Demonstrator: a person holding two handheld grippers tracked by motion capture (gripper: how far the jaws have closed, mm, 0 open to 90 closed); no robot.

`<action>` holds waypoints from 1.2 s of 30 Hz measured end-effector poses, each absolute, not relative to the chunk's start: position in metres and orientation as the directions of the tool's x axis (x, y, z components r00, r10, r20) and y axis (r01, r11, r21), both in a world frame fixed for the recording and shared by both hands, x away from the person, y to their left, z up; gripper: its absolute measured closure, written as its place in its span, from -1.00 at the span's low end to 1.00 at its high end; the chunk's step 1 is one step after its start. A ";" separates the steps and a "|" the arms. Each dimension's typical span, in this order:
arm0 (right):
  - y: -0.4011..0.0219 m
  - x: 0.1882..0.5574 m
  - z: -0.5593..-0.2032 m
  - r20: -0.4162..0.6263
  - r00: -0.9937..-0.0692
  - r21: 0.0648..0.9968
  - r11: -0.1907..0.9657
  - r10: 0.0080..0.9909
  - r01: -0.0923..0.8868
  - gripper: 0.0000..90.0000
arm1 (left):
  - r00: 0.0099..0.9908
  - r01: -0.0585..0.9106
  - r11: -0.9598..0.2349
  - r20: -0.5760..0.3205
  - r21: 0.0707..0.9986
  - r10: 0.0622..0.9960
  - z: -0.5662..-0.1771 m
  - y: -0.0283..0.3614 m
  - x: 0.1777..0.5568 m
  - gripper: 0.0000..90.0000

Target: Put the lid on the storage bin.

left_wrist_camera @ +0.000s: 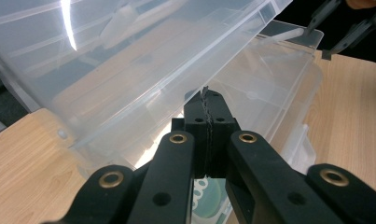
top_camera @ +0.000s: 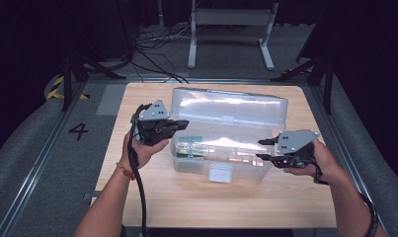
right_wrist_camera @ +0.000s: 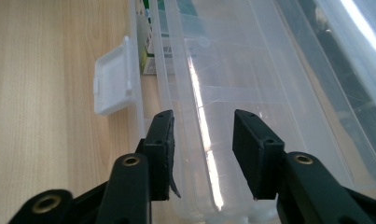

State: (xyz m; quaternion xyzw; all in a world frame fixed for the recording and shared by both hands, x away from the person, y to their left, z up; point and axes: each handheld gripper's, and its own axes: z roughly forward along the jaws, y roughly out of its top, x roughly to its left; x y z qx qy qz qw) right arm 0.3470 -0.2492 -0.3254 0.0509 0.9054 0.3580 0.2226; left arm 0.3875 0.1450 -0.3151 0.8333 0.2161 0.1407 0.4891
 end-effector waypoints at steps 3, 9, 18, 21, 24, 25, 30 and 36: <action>-0.265 0.339 -0.327 -0.351 -0.891 0.704 0.709 0.289 -0.048 0.29 | 0.868 0.219 -0.437 0.031 0.872 0.496 -0.317 0.146 0.385 1.00; -0.298 0.328 -0.335 -0.319 -0.872 0.747 0.664 0.371 0.010 0.13 | 0.875 0.212 -0.463 0.044 0.861 0.482 -0.322 0.148 0.381 1.00; -0.332 0.327 -0.367 -0.282 -0.825 0.748 0.651 0.489 0.130 -0.06 | 0.871 0.225 -0.473 0.041 0.852 0.489 -0.332 0.152 0.374 1.00; -0.342 0.326 -0.378 -0.251 -0.813 0.762 0.625 0.526 0.170 -0.11 | 0.869 0.226 -0.473 0.043 0.852 0.492 -0.335 0.155 0.373 1.00; -0.350 0.326 -0.386 -0.242 -0.806 0.765 0.617 0.540 0.184 -0.14 | 0.870 0.229 -0.480 0.042 0.847 0.491 -0.338 0.156 0.371 1.00; -0.354 0.327 -0.389 -0.234 -0.800 0.770 0.607 0.552 0.194 -0.16 | 0.870 0.229 -0.480 0.042 0.847 0.491 -0.338 0.156 0.371 1.00; -0.363 0.325 -0.398 -0.224 -0.783 0.761 0.606 0.580 0.231 -0.17 | 0.875 0.226 -0.502 0.053 0.835 0.482 -0.341 0.157 0.366 1.00; -0.372 0.325 -0.407 -0.199 -0.768 0.767 0.584 0.609 0.264 -0.19 | 0.879 0.226 -0.512 0.053 0.829 0.475 -0.344 0.158 0.363 1.00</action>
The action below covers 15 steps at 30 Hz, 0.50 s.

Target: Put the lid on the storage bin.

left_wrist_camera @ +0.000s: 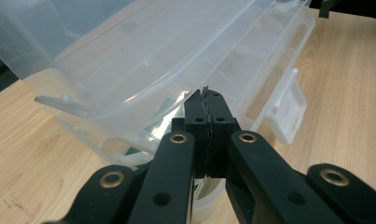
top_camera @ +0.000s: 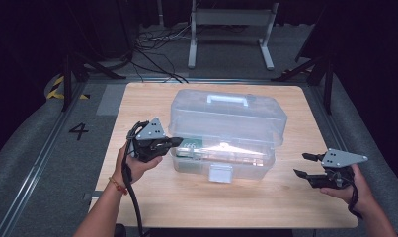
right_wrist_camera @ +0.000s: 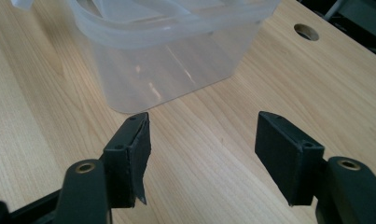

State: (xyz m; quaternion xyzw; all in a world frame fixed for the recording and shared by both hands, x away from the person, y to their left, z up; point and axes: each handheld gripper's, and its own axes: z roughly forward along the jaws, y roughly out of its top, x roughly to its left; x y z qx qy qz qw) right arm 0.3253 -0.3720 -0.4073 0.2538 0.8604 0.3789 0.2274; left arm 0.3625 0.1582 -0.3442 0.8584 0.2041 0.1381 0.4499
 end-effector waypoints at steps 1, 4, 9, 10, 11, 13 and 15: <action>-0.375 0.325 -0.412 -0.192 -0.765 0.761 0.585 0.615 0.279 -0.19 | 0.878 0.232 -0.508 0.046 0.830 0.477 -0.346 0.158 0.361 1.00; -0.378 0.324 -0.418 -0.181 -0.760 0.762 0.578 0.625 0.294 -0.19 | 0.882 0.226 -0.520 0.054 0.824 0.469 -0.348 0.158 0.359 1.00; -0.380 0.323 -0.423 -0.165 -0.756 0.764 0.567 0.634 0.309 -0.19 | 0.883 0.232 -0.531 0.053 0.815 0.467 -0.352 0.159 0.354 1.00; -0.380 0.323 -0.425 -0.160 -0.755 0.763 0.565 0.636 0.314 -0.20 | 0.882 0.232 -0.536 0.056 0.812 0.467 -0.353 0.159 0.353 1.00; -0.380 0.324 -0.427 -0.165 -0.753 0.761 0.568 0.637 0.314 -0.21 | 0.886 0.230 -0.543 0.057 0.808 0.460 -0.356 0.159 0.351 1.00; -0.380 0.324 -0.428 -0.161 -0.753 0.762 0.565 0.638 0.315 -0.22 | 0.886 0.234 -0.548 0.057 0.803 0.461 -0.357 0.159 0.350 1.00; -0.381 0.324 -0.429 -0.159 -0.752 0.758 0.567 0.640 0.322 -0.22 | 0.888 0.234 -0.562 0.061 0.793 0.456 -0.360 0.159 0.348 1.00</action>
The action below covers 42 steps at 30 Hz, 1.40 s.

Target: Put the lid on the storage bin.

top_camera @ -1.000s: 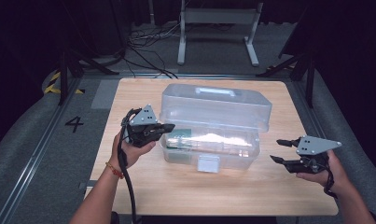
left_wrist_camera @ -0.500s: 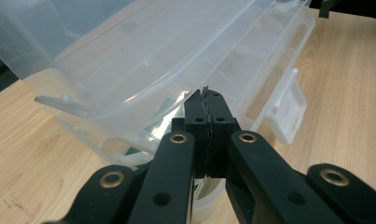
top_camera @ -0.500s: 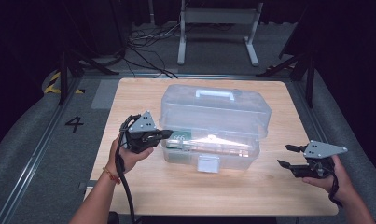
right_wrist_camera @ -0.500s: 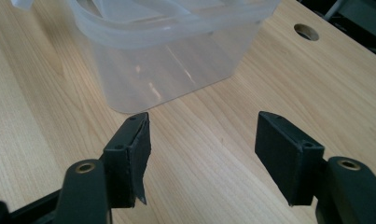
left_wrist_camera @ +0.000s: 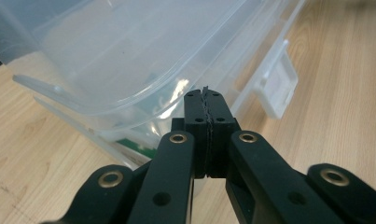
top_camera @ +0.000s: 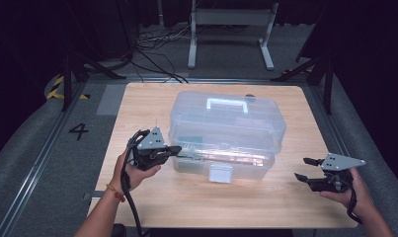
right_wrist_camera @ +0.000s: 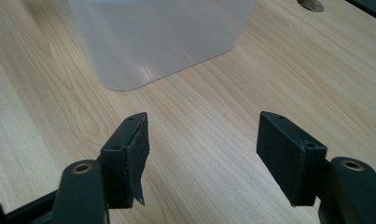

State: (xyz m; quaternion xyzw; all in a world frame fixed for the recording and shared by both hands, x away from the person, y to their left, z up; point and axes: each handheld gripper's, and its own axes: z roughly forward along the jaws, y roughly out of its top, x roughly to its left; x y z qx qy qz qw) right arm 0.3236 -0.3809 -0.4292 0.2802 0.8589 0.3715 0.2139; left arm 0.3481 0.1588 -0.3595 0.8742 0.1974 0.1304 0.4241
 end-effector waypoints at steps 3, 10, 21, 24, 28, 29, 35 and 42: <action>-0.383 0.325 -0.431 -0.141 -0.749 0.766 0.550 0.648 0.331 -0.22 | 0.886 0.235 -0.549 0.054 0.802 0.460 -0.362 0.163 0.344 0.99; -0.382 0.325 -0.434 -0.141 -0.753 0.762 0.556 0.643 0.332 -0.21 | 0.884 0.249 -0.571 0.058 0.782 0.465 -0.371 0.170 0.340 0.98; -0.388 0.325 -0.440 -0.125 -0.742 0.765 0.541 0.658 0.350 -0.21 | 0.846 0.295 -0.611 0.096 0.735 0.524 -0.398 0.201 0.330 0.76; -0.389 0.325 -0.443 -0.122 -0.740 0.763 0.539 0.661 0.356 -0.22 | 0.841 0.308 -0.636 0.109 0.707 0.529 -0.409 0.205 0.330 0.66; -0.390 0.325 -0.447 -0.121 -0.738 0.756 0.544 0.663 0.365 -0.24 | 0.835 0.323 -0.645 0.112 0.692 0.539 -0.420 0.211 0.330 0.56; -0.390 0.325 -0.448 -0.128 -0.732 0.752 0.547 0.669 0.368 -0.25 | 0.831 0.333 -0.646 0.109 0.687 0.545 -0.423 0.212 0.331 0.50; -0.393 0.324 -0.450 -0.135 -0.722 0.746 0.549 0.678 0.376 -0.27 | 0.820 0.362 -0.674 0.123 0.644 0.558 -0.441 0.218 0.331 0.31; -0.400 0.316 -0.459 -0.132 -0.721 0.730 0.559 0.681 0.394 -0.32 | 0.815 0.393 -0.669 0.098 0.631 0.571 -0.452 0.223 0.328 0.02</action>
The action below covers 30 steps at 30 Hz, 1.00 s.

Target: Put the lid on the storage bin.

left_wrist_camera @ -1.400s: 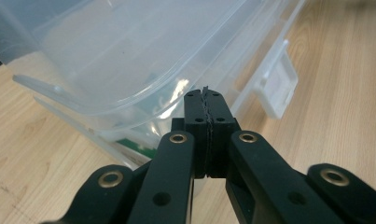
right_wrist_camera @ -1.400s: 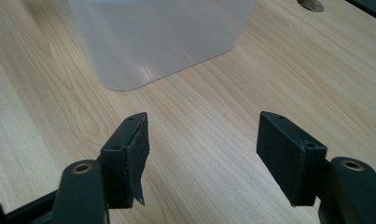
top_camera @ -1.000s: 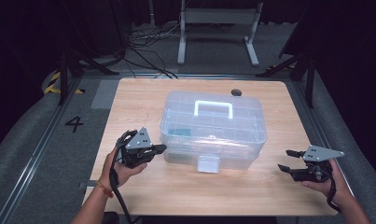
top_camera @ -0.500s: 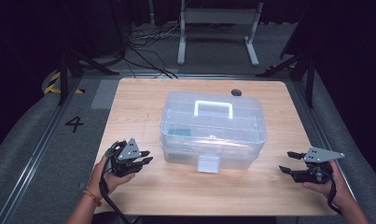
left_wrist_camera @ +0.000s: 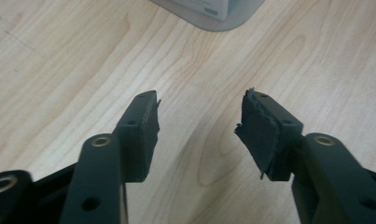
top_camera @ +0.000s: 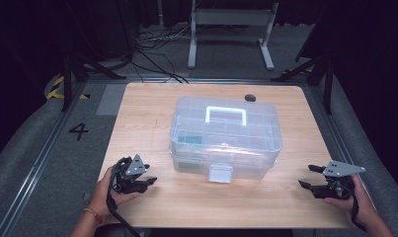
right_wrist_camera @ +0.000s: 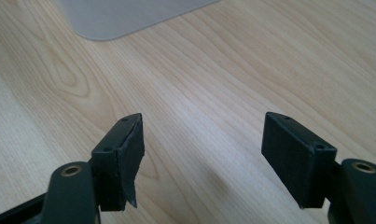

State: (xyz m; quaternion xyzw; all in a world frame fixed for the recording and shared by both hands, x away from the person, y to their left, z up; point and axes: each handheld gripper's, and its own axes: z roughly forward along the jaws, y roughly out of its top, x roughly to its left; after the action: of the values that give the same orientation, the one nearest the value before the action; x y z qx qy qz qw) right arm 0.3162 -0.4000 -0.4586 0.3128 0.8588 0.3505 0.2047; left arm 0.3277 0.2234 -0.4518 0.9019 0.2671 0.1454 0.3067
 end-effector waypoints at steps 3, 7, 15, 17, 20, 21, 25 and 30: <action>-0.404 0.314 -0.462 -0.133 -0.709 0.728 0.554 0.692 0.404 -0.33 | 0.811 0.389 -0.672 0.112 0.630 0.574 -0.453 0.226 0.326 -0.05; -0.412 0.307 -0.466 -0.120 -0.691 0.738 0.530 0.713 0.419 -0.37 | 0.793 0.415 -0.672 0.117 0.614 0.598 -0.459 0.229 0.324 -0.23; -0.428 0.294 -0.477 -0.084 -0.646 0.751 0.475 0.759 0.460 -0.45 | 0.780 0.450 -0.635 0.070 0.628 0.622 -0.466 0.240 0.321 -0.43; -0.431 0.290 -0.479 -0.078 -0.633 0.756 0.460 0.771 0.466 -0.47 | 0.772 0.463 -0.617 0.053 0.637 0.633 -0.467 0.243 0.320 -0.47; -0.434 0.287 -0.481 -0.076 -0.621 0.760 0.449 0.780 0.471 -0.50 | 0.771 0.473 -0.612 0.039 0.634 0.636 -0.469 0.247 0.319 -0.48; -0.437 0.284 -0.483 -0.069 -0.616 0.755 0.445 0.785 0.482 -0.50 | 0.767 0.482 -0.602 0.025 0.637 0.641 -0.472 0.250 0.318 -0.48; -0.442 0.281 -0.487 -0.055 -0.599 0.757 0.424 0.799 0.497 -0.54 | 0.756 0.506 -0.565 -0.021 0.652 0.654 -0.477 0.257 0.317 -0.54; -0.445 0.281 -0.487 -0.038 -0.581 0.752 0.406 0.813 0.519 -0.57 | 0.753 0.508 -0.539 -0.042 0.671 0.657 -0.480 0.264 0.314 -0.55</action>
State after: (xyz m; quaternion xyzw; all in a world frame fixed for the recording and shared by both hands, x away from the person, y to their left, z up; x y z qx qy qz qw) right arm 0.2811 -0.4447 -0.4875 0.4096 0.8131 0.3595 0.2046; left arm 0.3140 0.2641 -0.4799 0.8706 0.3347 0.1082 0.3440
